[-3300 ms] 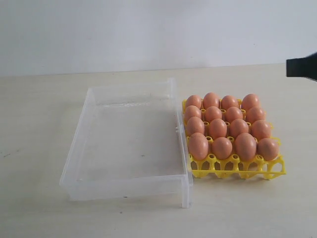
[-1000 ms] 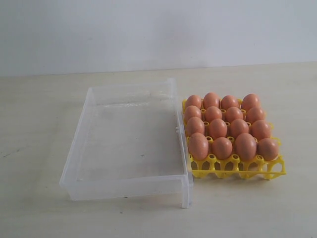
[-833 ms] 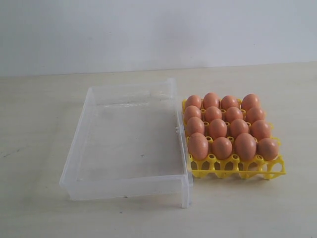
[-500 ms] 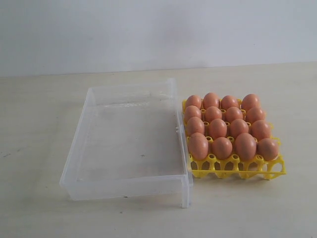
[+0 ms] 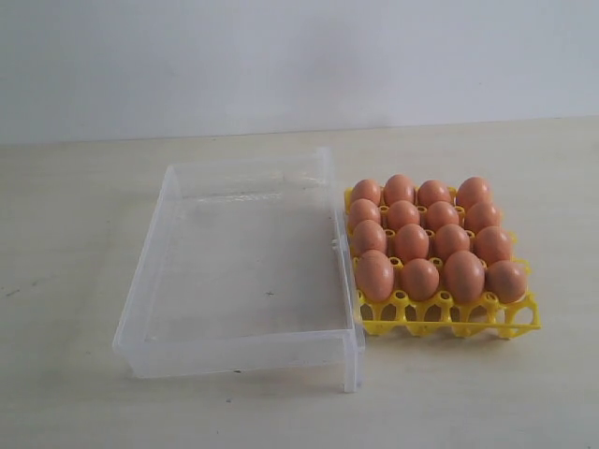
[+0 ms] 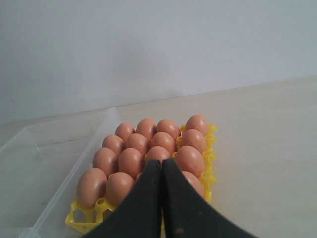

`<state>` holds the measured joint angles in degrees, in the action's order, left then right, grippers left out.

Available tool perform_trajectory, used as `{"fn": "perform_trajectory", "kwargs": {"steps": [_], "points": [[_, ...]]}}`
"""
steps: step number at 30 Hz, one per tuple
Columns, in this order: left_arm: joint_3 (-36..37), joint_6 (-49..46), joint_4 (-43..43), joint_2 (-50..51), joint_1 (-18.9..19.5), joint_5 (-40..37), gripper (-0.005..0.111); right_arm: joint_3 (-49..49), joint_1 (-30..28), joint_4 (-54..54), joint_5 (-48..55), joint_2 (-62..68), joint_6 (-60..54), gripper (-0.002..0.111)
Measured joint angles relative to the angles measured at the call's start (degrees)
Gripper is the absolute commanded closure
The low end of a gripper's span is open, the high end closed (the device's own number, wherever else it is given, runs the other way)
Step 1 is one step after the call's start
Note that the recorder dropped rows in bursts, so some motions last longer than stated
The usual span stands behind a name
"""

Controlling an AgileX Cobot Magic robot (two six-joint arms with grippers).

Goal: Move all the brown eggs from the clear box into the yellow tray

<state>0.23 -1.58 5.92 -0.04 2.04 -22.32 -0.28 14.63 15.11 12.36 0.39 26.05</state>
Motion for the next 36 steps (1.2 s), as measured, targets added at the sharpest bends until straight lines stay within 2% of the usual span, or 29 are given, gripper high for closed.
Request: {"fn": "perform_trajectory", "kwargs": {"steps": [13,23,36], "points": [[0.00,0.00,0.00,0.00,0.00,0.00,0.107,0.00,0.00,-0.65,1.64,0.00,-0.66,0.108],[0.00,0.00,0.00,0.00,0.00,0.00,0.107,0.00,0.00,-13.20,3.04,0.00,-17.48,0.108],[0.00,0.00,0.00,0.00,0.00,0.00,0.107,0.00,0.00,-14.14,3.04,0.00,-24.20,0.108]]}}
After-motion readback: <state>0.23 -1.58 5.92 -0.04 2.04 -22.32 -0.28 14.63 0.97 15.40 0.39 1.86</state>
